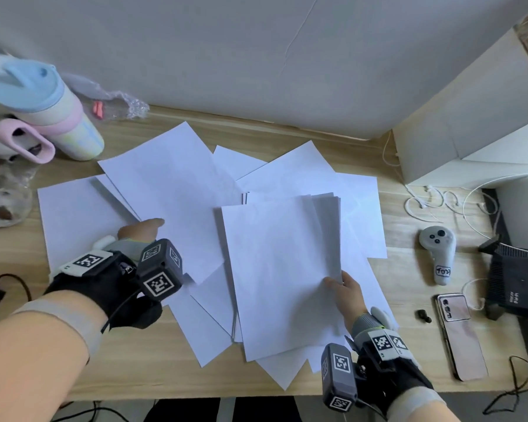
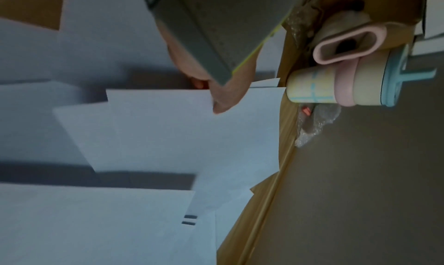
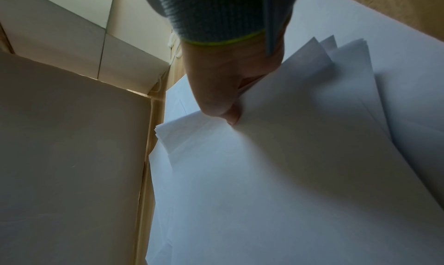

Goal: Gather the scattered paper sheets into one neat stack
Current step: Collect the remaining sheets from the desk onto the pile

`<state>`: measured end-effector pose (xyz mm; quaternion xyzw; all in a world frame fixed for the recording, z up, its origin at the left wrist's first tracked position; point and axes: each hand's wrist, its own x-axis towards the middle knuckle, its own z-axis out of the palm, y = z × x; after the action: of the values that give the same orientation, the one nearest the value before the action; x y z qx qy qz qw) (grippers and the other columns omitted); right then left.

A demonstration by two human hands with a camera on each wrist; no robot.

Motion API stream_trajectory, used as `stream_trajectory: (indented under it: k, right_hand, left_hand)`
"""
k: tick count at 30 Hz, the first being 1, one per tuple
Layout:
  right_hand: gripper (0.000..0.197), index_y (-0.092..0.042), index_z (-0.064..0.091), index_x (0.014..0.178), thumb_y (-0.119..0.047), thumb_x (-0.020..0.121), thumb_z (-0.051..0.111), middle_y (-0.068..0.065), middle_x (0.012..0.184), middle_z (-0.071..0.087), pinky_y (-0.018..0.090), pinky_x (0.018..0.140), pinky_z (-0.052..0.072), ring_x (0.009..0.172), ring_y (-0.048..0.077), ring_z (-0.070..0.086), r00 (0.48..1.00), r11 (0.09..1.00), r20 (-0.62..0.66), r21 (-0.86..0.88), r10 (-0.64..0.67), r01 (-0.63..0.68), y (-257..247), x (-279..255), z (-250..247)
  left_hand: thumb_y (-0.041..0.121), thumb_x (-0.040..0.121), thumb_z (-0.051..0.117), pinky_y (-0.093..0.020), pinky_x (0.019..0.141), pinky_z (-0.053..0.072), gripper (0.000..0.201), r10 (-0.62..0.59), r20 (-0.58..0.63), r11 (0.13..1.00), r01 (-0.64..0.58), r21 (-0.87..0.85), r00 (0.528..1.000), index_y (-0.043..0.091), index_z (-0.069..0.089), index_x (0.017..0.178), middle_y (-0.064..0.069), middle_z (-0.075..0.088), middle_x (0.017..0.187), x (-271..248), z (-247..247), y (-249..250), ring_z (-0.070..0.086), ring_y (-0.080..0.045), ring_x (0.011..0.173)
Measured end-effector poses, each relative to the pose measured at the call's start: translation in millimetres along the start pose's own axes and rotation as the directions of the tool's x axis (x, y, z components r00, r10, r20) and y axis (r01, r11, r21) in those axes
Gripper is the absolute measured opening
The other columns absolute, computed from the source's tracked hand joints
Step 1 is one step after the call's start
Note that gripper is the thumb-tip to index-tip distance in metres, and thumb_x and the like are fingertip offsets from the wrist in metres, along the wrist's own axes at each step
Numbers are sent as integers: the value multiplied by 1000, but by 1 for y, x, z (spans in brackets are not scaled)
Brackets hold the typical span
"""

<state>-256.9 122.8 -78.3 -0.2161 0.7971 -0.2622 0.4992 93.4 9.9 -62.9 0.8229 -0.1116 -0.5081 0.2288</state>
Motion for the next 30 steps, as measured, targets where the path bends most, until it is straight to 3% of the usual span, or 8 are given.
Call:
stream_trajectory:
  k: [3, 7, 14, 17, 20, 23, 26, 30]
  right_hand:
    - [14, -12, 62, 91, -5, 89, 50, 8, 82, 63, 31, 63, 48, 73, 26, 56, 1000, 1000, -3, 1, 8, -8, -2, -3, 1]
    - [15, -11, 62, 90, -4, 88, 49, 8, 80, 62, 29, 61, 46, 70, 24, 55, 999, 1000, -19, -17, 26, -26, -2, -3, 2]
    - [18, -8, 61, 103, -6, 90, 49, 6, 85, 62, 27, 61, 45, 76, 24, 56, 999, 997, -5, -51, 49, -49, -3, -5, 3]
    - [18, -8, 59, 107, -12, 92, 50, 7, 90, 61, 26, 60, 42, 76, 20, 55, 998, 995, 16, -78, 65, -63, -6, -7, 3]
    - [33, -7, 54, 122, -26, 97, 43, 6, 114, 54, 30, 82, 41, 102, 26, 52, 995, 991, 23, -100, 96, -93, -6, -4, -1]
    - [52, -6, 54, 129, -44, 96, 39, 10, 132, 56, 40, 107, 37, 121, 29, 52, 987, 986, 17, -42, 162, -161, 0, 2, -8]
    - [58, -7, 64, 114, -53, 94, 34, 13, 115, 67, 42, 101, 44, 104, 28, 61, 973, 969, 62, 91, 222, -228, 6, 4, -13]
    - [64, -8, 60, 119, -56, 95, 26, 11, 108, 67, 35, 79, 49, 94, 25, 62, 960, 928, 159, 258, 233, -268, 6, 3, -19]
  left_hand:
    - [24, 86, 62, -31, 76, 37, 35, 79, 43, 996, -77, -42, 996, 14, 40, 61, -4, 41, 65, 1, 1, 4, 47, -27, 78]
    - [18, 78, 60, -35, 74, 36, 17, 346, 68, 932, -334, -139, 936, 16, 47, 68, -7, 50, 75, -14, 6, 25, 48, -21, 85]
    - [15, 79, 53, -28, 65, 41, 9, 748, 173, 663, -713, -228, 641, 21, 50, 74, 0, 55, 76, -111, 20, 97, 52, -19, 78]
    - [14, 77, 56, -26, 68, 45, 8, 799, 315, 599, -727, -335, 513, 21, 54, 81, -5, 60, 88, -153, 25, 115, 55, -17, 80]
    - [5, 84, 56, -27, 79, 53, 19, 801, 412, 596, -653, -468, 435, 21, 58, 94, 0, 65, 97, -177, 32, 121, 62, -17, 91]
    - [5, 86, 56, -27, 86, 54, 24, 791, 401, 611, -560, -559, 462, 19, 57, 105, 2, 67, 104, -181, 40, 117, 65, -15, 96]
    - [3, 90, 53, -31, 91, 52, 29, 718, 403, 689, -502, -523, 567, 10, 55, 117, -4, 65, 114, -163, 48, 102, 63, -19, 101]
    - [4, 87, 56, -27, 81, 53, 30, 557, 407, 828, -452, -331, 724, 10, 54, 116, 1, 66, 105, -123, 64, 57, 63, -17, 94]
